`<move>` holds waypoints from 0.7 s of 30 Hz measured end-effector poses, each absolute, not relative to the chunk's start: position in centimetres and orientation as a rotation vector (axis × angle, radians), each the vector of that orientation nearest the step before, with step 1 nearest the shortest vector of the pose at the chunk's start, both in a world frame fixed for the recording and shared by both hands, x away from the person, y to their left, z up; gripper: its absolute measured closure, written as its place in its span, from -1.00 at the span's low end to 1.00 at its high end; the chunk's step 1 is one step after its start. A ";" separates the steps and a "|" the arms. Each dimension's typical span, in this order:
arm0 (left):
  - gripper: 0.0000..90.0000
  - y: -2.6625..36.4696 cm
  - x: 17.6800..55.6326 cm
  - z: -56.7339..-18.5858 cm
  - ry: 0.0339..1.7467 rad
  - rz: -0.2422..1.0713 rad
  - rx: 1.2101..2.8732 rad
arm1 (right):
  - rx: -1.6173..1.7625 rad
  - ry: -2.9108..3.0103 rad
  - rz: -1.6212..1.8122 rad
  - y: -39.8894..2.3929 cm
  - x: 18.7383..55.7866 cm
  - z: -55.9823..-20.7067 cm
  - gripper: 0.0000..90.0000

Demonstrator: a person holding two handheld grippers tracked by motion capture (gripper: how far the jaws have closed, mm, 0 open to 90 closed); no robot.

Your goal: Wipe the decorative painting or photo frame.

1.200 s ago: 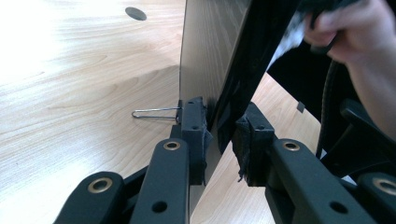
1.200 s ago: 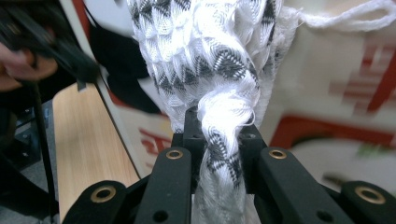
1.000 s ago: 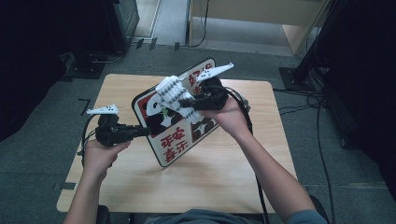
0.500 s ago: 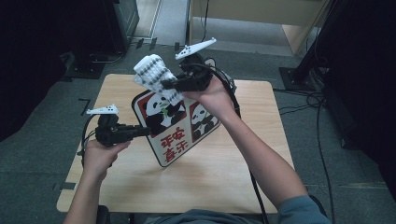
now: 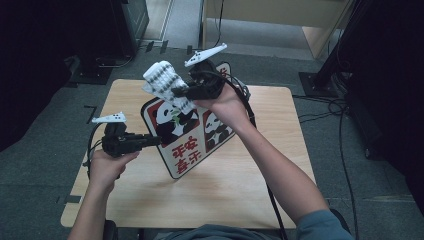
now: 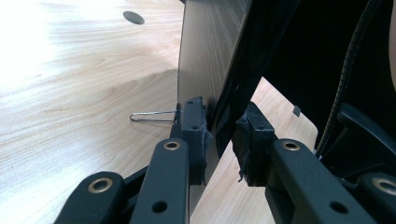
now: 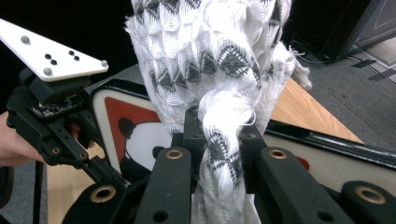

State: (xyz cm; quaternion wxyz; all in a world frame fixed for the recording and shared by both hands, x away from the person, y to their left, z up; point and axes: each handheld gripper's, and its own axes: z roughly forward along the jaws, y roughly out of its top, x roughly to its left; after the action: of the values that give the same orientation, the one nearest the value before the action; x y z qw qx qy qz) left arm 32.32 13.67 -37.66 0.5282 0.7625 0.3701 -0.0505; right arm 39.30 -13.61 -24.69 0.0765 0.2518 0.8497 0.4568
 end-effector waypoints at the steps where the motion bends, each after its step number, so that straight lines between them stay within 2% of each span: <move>1: 0.68 13.7 32.3 -37.6 0.882 -0.120 1.824 | 0.748 2.544 1.367 -13.7 39.2 -24.8 0.79; 21: 0.68 13.8 32.5 -37.8 0.870 -0.131 1.817 | 0.698 2.551 1.297 -13.5 37.6 -27.3 0.79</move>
State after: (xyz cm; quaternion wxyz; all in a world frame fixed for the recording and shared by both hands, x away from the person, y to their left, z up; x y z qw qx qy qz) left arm 32.49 13.85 -37.81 0.5321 0.7620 0.3649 -0.0551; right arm 37.65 -13.51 -27.34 0.0976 0.2359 0.8618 0.4383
